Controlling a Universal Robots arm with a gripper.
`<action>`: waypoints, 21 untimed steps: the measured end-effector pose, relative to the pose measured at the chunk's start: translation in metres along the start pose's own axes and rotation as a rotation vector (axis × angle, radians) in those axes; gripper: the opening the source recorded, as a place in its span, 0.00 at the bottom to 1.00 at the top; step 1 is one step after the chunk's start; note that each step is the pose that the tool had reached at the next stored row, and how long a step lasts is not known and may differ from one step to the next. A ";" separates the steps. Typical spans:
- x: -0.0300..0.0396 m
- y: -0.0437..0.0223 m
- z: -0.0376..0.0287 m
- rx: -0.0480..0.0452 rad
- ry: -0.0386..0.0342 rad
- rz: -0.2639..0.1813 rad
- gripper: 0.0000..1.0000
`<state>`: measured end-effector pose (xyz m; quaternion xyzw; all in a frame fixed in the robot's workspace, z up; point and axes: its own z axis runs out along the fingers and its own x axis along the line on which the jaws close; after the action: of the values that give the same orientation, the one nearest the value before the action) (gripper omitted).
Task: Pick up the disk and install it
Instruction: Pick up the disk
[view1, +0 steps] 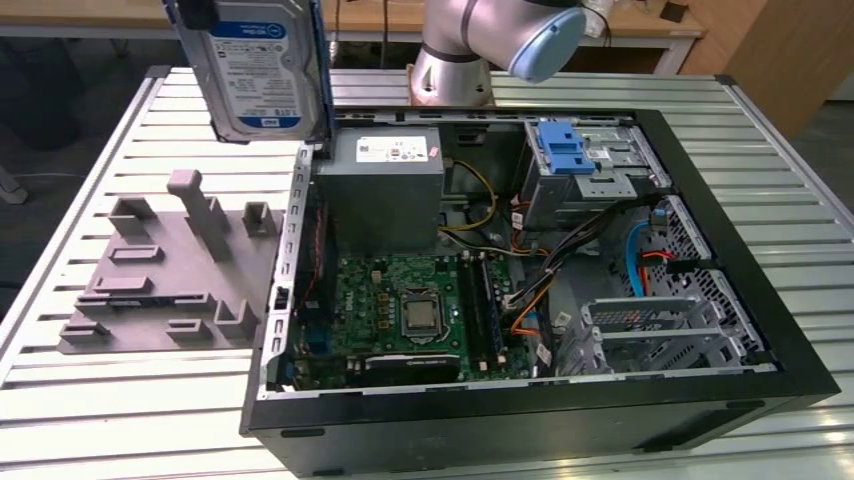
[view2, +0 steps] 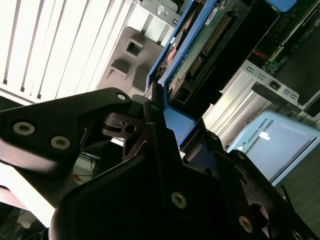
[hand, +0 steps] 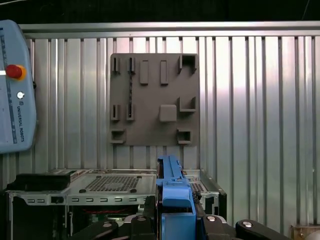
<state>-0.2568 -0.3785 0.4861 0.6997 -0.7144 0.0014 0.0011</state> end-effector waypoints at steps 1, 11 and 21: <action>0.0002 -0.0034 0.0000 0.0000 0.0000 0.000 0.36; 0.0043 -0.0346 0.0002 -0.0001 -0.0001 0.000 0.36; 0.0351 -0.0361 0.0008 0.0000 -0.0001 0.000 0.36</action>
<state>-0.2215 -0.4143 0.4854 0.6997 -0.7144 0.0014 0.0011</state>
